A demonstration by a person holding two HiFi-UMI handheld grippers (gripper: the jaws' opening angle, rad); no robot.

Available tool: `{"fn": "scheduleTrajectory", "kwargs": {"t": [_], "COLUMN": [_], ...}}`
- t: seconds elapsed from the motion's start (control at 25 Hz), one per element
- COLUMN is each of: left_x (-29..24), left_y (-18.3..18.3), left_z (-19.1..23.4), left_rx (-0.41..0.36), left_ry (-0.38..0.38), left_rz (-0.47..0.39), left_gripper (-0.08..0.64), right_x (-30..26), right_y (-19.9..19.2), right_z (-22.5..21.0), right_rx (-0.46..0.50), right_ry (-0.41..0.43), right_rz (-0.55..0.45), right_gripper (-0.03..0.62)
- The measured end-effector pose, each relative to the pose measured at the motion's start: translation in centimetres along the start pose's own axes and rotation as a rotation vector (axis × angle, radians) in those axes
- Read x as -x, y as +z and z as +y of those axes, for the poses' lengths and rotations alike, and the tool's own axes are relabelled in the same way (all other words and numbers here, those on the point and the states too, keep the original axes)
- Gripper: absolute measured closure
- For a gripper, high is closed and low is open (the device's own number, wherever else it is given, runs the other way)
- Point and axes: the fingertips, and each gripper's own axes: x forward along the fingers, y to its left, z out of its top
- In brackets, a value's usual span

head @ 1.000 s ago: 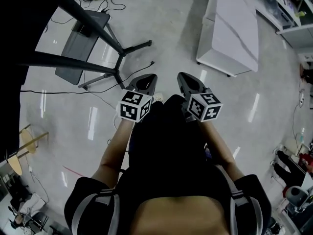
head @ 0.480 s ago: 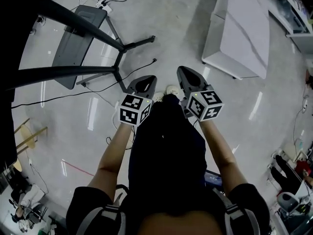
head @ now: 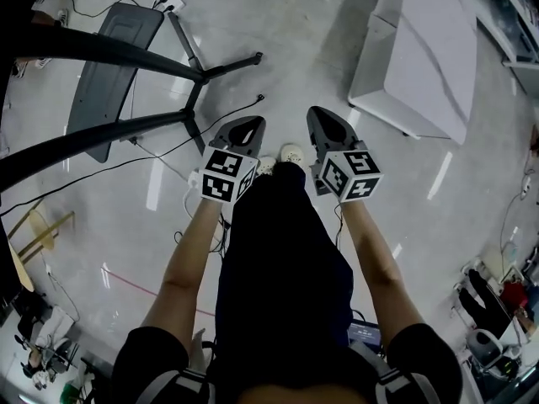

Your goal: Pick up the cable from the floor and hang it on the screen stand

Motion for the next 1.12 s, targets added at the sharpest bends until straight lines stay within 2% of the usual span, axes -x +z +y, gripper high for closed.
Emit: {"fn": "scheduleTrajectory", "kwargs": {"t": [0.28, 0.48, 0.6, 0.8, 1.12], "left_x": [-4.6, -7.7, -9.6, -12.1, -16.5], "left_y": [-5.2, -7.6, -8.8, -11.0, -18.4], "left_z": [2.3, 3.7, 4.5, 6.0, 8.6], "left_rx": [-0.026, -0.015, 0.001, 0.019, 0.037], "left_ry": [0.011, 0.01, 0.022, 0.052, 0.062], "left_rz": [0.081, 0.086, 0.097, 0.112, 0.218], "left_gripper": [0.552, 0.552, 0.552, 0.552, 0.552], "right_x": [-3.1, -5.7, -7.0, -9.0, -12.7], "right_y": [-2.8, -5.5, -7.1, -9.8, -14.7], "right_z": [-4.6, -7.5, -8.8, -10.6, -12.7], "right_rx": [-0.024, -0.071, -0.103, -0.101, -0.11], "right_ry": [-0.017, -0.057, -0.054, -0.055, -0.052], "right_rz": [0.005, 0.018, 0.021, 0.055, 0.094], "right_gripper": [0.568, 0.568, 0.568, 0.568, 0.568]}}
